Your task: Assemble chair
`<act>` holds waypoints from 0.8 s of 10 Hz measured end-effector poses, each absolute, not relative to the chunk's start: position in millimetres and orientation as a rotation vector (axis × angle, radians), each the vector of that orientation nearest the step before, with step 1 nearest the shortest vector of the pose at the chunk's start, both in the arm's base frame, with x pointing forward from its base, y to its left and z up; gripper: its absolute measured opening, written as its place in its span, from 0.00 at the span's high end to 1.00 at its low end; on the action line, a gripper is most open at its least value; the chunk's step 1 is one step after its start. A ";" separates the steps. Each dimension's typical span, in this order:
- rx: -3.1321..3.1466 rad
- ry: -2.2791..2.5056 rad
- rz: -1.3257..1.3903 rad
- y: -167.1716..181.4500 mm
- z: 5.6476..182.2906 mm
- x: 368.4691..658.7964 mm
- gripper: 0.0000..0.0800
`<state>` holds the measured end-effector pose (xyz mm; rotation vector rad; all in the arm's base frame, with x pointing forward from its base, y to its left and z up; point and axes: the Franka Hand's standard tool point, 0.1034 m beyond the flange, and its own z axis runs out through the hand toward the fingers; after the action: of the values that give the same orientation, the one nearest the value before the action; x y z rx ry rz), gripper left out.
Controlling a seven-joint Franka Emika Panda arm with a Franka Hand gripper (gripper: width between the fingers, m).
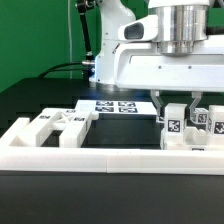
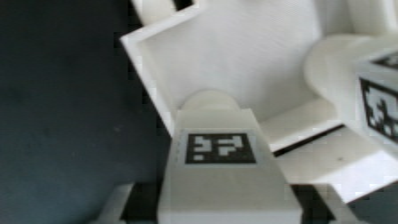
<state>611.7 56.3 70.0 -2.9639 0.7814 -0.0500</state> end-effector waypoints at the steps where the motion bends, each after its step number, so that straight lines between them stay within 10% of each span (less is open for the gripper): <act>1: -2.906 0.967 -0.041 59.0 69.8 611.4 0.64; 8: -2.500 1.747 -0.001 61.8 69.4 611.9 0.64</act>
Offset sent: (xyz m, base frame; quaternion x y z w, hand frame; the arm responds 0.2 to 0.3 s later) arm -0.0036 -0.0018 -0.0068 -0.0071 -0.0121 0.2104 0.9775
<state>611.9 61.8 69.4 -2.4996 1.7468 -0.0013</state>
